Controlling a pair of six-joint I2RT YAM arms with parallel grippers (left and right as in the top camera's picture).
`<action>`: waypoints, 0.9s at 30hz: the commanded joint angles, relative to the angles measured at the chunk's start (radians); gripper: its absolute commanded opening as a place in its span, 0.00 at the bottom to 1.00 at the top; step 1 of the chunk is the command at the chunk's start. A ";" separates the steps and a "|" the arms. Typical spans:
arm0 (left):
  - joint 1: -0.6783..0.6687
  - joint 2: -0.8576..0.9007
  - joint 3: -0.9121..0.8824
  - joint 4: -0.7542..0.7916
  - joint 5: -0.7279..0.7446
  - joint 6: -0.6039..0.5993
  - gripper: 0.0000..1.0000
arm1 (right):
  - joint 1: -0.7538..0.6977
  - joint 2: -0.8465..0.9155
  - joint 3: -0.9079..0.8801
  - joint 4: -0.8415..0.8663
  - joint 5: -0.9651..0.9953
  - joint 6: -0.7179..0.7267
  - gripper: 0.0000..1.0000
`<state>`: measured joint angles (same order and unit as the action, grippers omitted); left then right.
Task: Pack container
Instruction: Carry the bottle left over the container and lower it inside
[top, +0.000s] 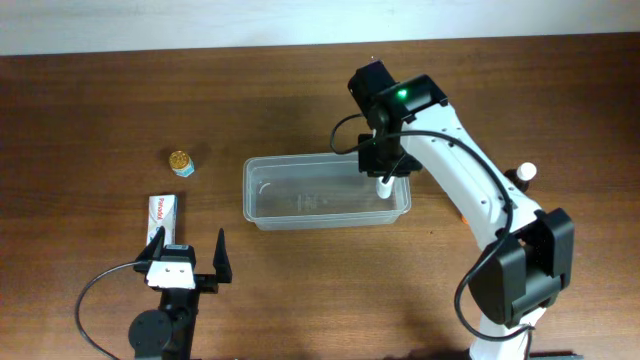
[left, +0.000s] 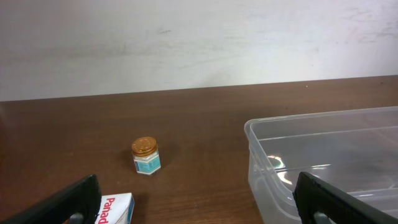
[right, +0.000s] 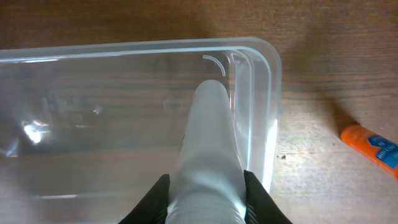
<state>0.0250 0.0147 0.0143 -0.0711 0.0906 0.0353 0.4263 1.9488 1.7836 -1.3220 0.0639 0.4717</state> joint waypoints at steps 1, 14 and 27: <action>0.005 -0.003 -0.005 -0.001 0.011 0.015 0.99 | 0.005 -0.012 -0.029 0.029 0.028 0.008 0.20; 0.005 -0.003 -0.005 -0.001 0.011 0.015 0.99 | 0.005 -0.012 -0.114 0.138 0.065 0.008 0.20; 0.005 -0.003 -0.005 0.000 0.011 0.015 0.99 | 0.005 -0.011 -0.191 0.230 0.065 0.009 0.22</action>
<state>0.0250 0.0147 0.0143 -0.0711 0.0906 0.0353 0.4263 1.9488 1.6032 -1.1015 0.1055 0.4717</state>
